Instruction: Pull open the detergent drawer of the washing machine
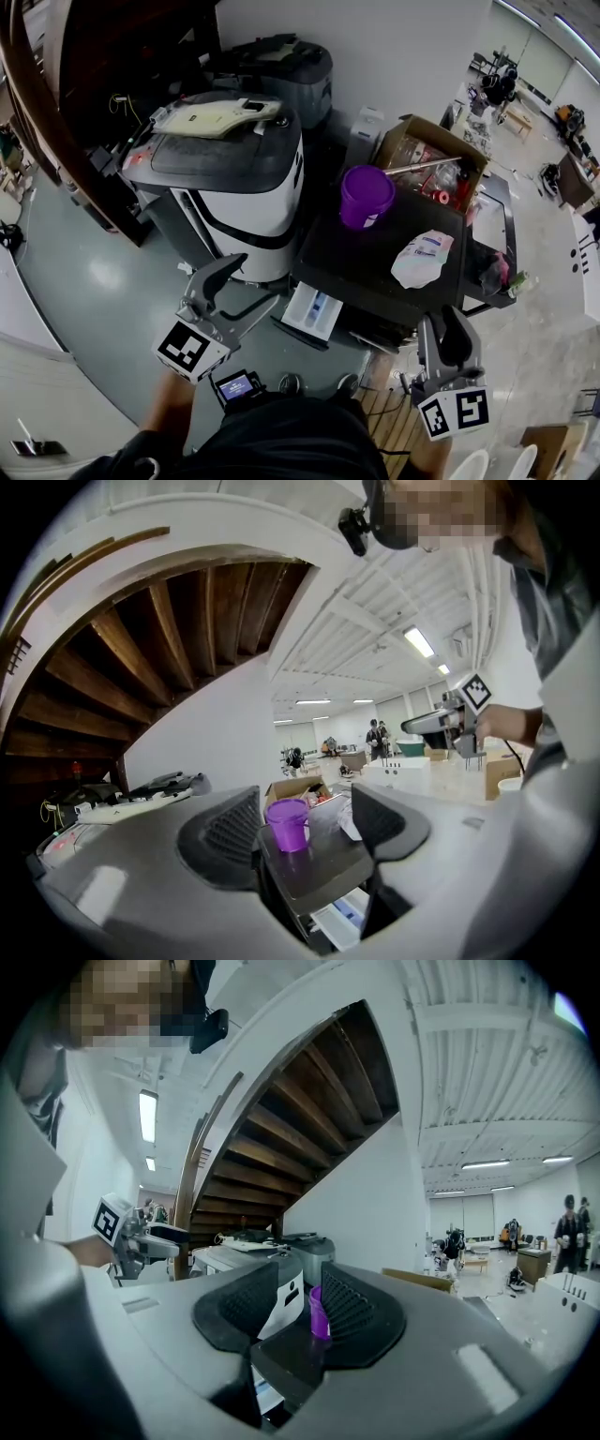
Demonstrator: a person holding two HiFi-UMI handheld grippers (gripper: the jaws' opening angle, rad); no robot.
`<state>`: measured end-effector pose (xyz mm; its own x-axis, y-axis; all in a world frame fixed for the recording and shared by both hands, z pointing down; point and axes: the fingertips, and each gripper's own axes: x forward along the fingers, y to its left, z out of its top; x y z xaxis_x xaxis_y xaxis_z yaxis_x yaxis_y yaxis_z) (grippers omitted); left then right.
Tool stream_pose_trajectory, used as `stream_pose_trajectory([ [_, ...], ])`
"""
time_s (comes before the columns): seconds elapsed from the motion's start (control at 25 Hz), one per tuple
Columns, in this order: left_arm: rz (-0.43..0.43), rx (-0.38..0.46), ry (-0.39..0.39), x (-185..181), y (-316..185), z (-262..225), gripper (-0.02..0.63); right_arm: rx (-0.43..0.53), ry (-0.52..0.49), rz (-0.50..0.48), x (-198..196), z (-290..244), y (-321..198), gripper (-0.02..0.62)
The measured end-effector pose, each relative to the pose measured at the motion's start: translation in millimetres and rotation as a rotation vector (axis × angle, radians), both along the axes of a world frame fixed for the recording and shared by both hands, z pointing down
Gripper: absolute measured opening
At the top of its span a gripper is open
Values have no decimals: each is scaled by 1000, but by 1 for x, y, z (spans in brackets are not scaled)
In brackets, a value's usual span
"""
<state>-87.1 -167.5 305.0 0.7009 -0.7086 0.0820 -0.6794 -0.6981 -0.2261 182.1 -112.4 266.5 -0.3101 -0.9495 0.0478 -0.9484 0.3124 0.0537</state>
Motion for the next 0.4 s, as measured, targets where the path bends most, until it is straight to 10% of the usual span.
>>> stream_pose_trajectory([
  [0.4,4,-14,-6,-8,-5,12,357,-7,11,8,-6,1,-2,141],
])
